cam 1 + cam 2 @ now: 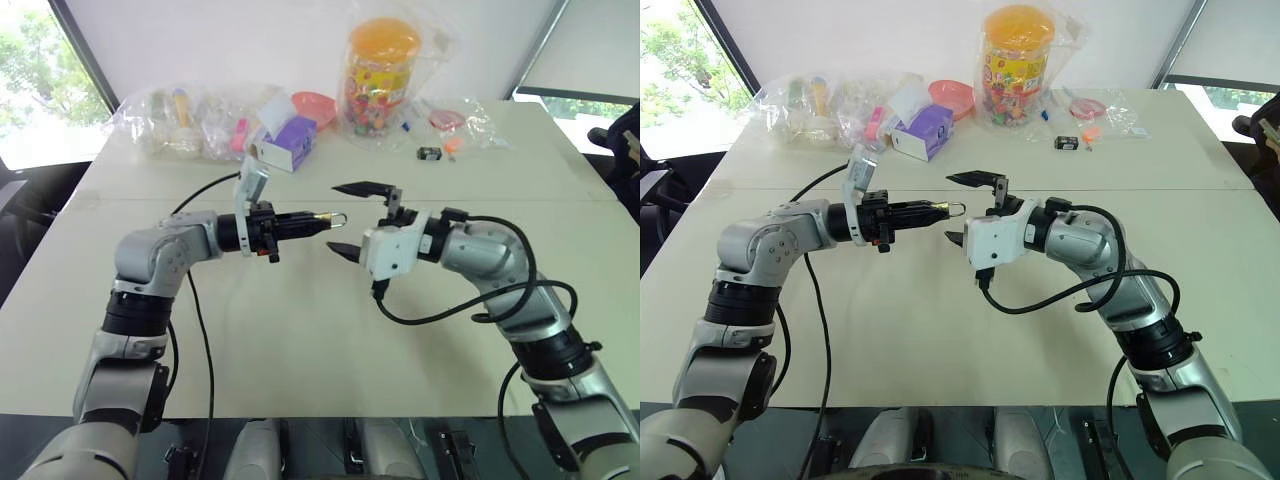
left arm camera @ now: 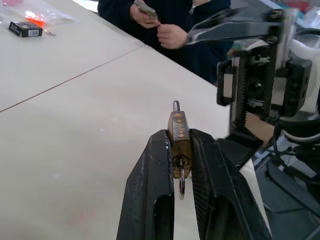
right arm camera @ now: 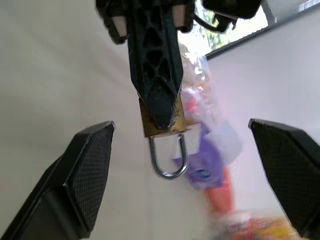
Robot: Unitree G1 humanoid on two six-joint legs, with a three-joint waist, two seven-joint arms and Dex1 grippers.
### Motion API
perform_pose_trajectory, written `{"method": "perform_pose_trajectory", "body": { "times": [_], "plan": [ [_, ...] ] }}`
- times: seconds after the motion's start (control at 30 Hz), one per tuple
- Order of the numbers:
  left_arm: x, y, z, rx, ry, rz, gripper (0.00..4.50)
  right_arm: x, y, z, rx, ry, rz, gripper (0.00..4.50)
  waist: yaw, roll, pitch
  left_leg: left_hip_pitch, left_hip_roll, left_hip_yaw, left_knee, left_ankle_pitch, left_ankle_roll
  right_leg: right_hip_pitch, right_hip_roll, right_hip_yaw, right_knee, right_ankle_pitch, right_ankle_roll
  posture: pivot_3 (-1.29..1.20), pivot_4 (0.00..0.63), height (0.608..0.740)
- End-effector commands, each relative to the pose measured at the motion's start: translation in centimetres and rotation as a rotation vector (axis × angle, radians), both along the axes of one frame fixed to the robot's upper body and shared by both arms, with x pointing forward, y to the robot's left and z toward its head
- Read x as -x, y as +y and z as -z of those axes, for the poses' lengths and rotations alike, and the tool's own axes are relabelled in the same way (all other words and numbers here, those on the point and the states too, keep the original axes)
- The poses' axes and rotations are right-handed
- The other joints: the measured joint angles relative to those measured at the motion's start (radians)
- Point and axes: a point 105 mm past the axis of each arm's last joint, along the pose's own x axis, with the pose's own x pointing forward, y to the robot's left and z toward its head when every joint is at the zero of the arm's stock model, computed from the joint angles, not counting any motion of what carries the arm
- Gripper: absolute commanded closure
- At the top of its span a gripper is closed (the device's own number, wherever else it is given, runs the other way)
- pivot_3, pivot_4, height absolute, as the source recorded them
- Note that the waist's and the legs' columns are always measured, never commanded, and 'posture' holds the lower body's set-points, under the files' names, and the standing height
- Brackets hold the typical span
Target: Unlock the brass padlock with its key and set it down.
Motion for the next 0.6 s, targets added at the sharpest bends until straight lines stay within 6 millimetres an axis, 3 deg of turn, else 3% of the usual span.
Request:
{"method": "perform_pose_trajectory", "body": {
  "times": [0.03, 0.27, 0.4, 0.6],
  "plan": [
    [0.0, 0.2, -1.0, -0.003, -0.068, 0.008, 4.5, 0.9, -0.3, -2.1, -0.141, 0.123, -0.004, 0.85, 0.0, 0.0, 0.0, 0.0, 0.0, 0.0, 0.0, 0.0, 0.001, 0.0, 0.0, 0.0, 0.0, 0.0, 0.0, 0.0, 0.15, 0.74],
    [0.1, 0.1, -0.9, -0.01, -0.076, 0.027, 4.5, 0.9, -0.3, -2.7, -0.233, 0.239, 0.025, 4.47, -0.001, 0.0, 0.0, 0.0, 0.0, 0.0, 0.0, -0.001, 0.001, 0.0, 0.001, 0.0, 0.0, 0.0, 0.0, 0.0, 0.15, 0.74],
    [0.2, -0.1, -1.1, -0.008, -0.079, 0.037, 4.5, 1.0, -0.3, -2.5, -0.268, 0.336, 0.024, 4.47, 0.0, 0.0, 0.0, 0.0, 0.0, 0.0, 0.0, -0.001, 0.001, 0.0, 0.001, 0.0, 0.0, 0.0, 0.0, 0.0, 0.15, 0.74],
    [0.7, -0.2, -1.5, 0.009, -0.072, 0.074, 4.5, 1.0, -0.3, -1.7, -0.237, 0.347, 0.039, 4.47, 0.0, 0.0, 0.0, 0.0, 0.0, 0.0, 0.0, -0.001, 0.001, 0.0, 0.001, 0.0, 0.0, 0.0, 0.0, 0.0, 0.15, 0.74]
  ]
}}
